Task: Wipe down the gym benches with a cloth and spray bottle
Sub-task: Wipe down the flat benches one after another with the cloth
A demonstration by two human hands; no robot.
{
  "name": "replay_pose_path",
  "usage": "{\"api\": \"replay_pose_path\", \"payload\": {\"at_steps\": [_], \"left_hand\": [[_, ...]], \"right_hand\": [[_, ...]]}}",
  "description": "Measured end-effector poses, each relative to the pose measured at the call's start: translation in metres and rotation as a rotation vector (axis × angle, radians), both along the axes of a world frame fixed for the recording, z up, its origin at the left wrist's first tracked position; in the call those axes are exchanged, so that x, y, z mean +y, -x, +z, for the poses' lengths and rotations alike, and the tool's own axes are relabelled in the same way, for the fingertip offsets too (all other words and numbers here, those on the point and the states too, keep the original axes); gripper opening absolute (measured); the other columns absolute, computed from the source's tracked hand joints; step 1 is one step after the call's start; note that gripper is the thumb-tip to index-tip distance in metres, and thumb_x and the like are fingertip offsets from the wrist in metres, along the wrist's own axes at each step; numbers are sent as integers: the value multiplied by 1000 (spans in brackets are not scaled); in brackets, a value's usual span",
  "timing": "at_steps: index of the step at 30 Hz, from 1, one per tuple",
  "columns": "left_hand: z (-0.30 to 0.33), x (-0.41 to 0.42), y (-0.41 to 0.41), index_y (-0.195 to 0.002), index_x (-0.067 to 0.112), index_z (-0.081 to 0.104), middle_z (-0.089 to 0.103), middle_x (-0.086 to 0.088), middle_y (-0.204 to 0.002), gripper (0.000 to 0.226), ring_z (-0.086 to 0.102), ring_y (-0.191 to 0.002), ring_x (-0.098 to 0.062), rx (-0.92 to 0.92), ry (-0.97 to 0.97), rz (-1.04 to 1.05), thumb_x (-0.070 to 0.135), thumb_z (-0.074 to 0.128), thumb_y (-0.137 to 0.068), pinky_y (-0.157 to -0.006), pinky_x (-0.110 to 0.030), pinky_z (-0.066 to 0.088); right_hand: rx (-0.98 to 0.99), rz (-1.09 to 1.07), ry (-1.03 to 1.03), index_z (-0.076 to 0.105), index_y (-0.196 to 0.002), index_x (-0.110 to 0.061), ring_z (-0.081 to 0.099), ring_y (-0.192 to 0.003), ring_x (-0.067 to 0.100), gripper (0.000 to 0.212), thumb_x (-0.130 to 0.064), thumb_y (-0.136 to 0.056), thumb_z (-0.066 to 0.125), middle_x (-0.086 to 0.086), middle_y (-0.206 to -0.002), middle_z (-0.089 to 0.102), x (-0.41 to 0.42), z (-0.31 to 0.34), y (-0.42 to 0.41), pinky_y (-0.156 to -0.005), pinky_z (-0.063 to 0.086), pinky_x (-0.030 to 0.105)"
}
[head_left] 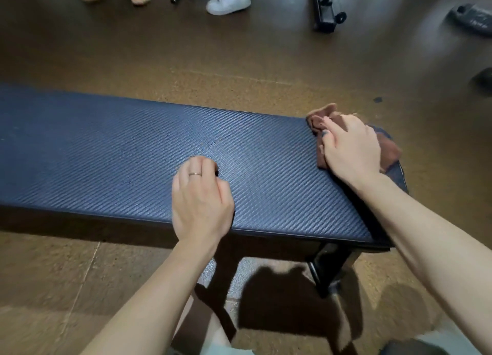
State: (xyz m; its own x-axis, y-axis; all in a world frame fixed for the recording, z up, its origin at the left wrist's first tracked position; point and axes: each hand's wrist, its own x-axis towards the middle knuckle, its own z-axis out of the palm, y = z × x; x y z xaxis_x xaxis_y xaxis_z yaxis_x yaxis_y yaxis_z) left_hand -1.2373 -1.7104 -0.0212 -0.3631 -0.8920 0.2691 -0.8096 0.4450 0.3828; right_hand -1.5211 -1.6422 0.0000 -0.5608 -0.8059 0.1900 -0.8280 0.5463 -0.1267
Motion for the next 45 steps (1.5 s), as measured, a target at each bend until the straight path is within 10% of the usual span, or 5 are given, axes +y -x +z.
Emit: {"api": "replay_pose_path", "payload": {"at_steps": [10, 22, 30, 36, 45], "left_hand": [[-1, -4, -5, -105, 17, 57, 56, -2, -110, 19, 50, -103, -24, 11, 8, -36, 18, 45, -90, -93, -42, 40], [-1, -2, -3, -102, 13, 54, 55, -4, -108, 12, 50, -104, -26, -4, 1, -54, 17, 49, -92, -96, -44, 42], [-2, -3, -6, -101, 14, 54, 56, -5, -107, 15, 51, -102, -28, 6, -5, -44, 17, 44, -90, -93, -44, 41], [12, -13, -15, -98, 13, 54, 57, -5, -102, 14, 51, -96, -27, 144, -38, 8, 15, 43, -91, -89, -45, 38], [7, -53, -54, -102, 16, 58, 59, -5, -113, 24, 51, -107, -28, 1, -13, 305, 24, 39, -90, -95, -47, 40]], "right_hand": [[-44, 416, -39, 57, -142, -34, 48, -133, 25, 45, -40, -102, 37, 3, -142, 56, -124, 1, -106, -106, 37, 44], [-3, -113, 14, 70, -125, -30, 53, -123, 31, 46, -38, -97, 35, 8, -124, 64, -28, 0, 6, -104, 40, 46], [-13, 447, -30, 59, -139, -23, 44, -135, 26, 55, -37, -94, 30, 4, -140, 57, -61, -6, -149, -111, 34, 47], [1, 638, -83, 52, -149, -28, 37, -146, 27, 51, -37, -100, 41, 6, -153, 49, -10, -6, -132, -121, 27, 47], [-38, 667, -115, 48, -150, -33, 39, -141, 23, 48, -39, -104, 33, 1, -152, 48, -146, -8, -96, -115, 30, 45]]}}
